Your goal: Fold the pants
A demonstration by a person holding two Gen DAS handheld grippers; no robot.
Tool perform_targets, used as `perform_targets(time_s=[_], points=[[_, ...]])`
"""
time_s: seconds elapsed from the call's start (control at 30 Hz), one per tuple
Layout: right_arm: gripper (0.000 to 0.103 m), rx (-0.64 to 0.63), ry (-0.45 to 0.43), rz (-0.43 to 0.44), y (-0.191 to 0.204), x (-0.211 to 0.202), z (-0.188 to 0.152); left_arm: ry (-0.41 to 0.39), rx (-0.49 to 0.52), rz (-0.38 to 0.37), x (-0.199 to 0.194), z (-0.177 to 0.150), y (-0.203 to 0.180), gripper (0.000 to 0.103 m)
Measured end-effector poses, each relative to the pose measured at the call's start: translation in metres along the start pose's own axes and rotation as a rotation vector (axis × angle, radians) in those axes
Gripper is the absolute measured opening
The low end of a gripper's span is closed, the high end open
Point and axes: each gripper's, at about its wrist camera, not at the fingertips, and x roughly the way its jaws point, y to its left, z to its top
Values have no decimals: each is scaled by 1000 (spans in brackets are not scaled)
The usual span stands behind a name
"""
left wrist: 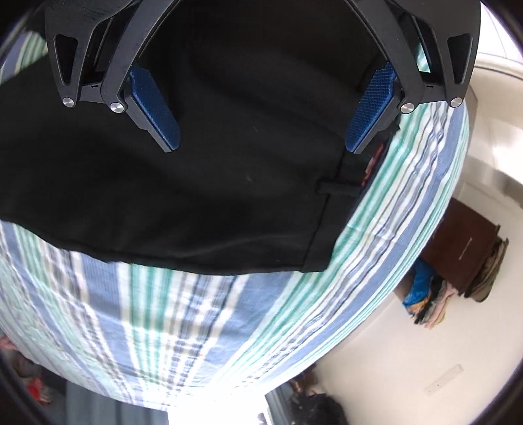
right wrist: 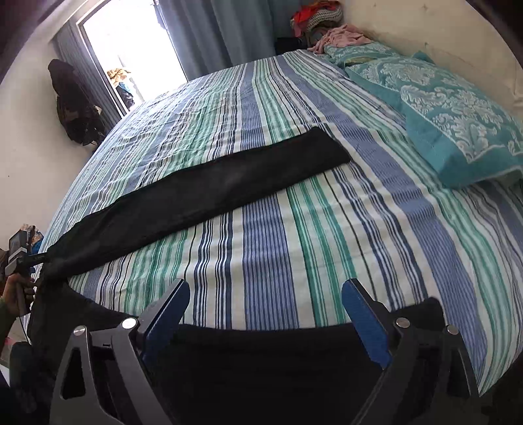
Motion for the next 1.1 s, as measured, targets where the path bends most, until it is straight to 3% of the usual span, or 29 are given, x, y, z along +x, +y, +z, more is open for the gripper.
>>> perform_targets(time_s=[0.1, 0.2, 0.27, 0.33, 0.43, 0.53, 0.63, 0.77, 0.97, 1.1], points=[[95, 59, 105, -9, -8, 19, -42, -27, 105, -144, -38, -59, -31, 102], [94, 114, 118, -98, -42, 30, -61, 38, 201, -229, -55, -109, -65, 102], [93, 128, 88, -157, -66, 22, -61, 47, 225, -220, -59, -135, -78, 102], [94, 166, 110, -254, -93, 16, -57, -1, 230, -196, -65, -156, -79, 103], [89, 233, 82, -178, -119, 4, -56, 16, 212, -218, -67, -158, -72, 103], [89, 134, 77, -350, -92, -10, -51, 30, 177, -236, -69, -156, -62, 102], [91, 139, 10, -222, -49, -31, -59, 37, 139, -259, -65, -160, -56, 102], [93, 128, 29, -59, 21, -28, -85, 9, 134, -267, -63, -169, -55, 103], [93, 48, 50, 61, 114, -10, -122, 1, 119, -271, -58, -173, -50, 103], [94, -113, 40, 105, 166, 0, -133, -28, 113, -282, -59, -178, -49, 103]])
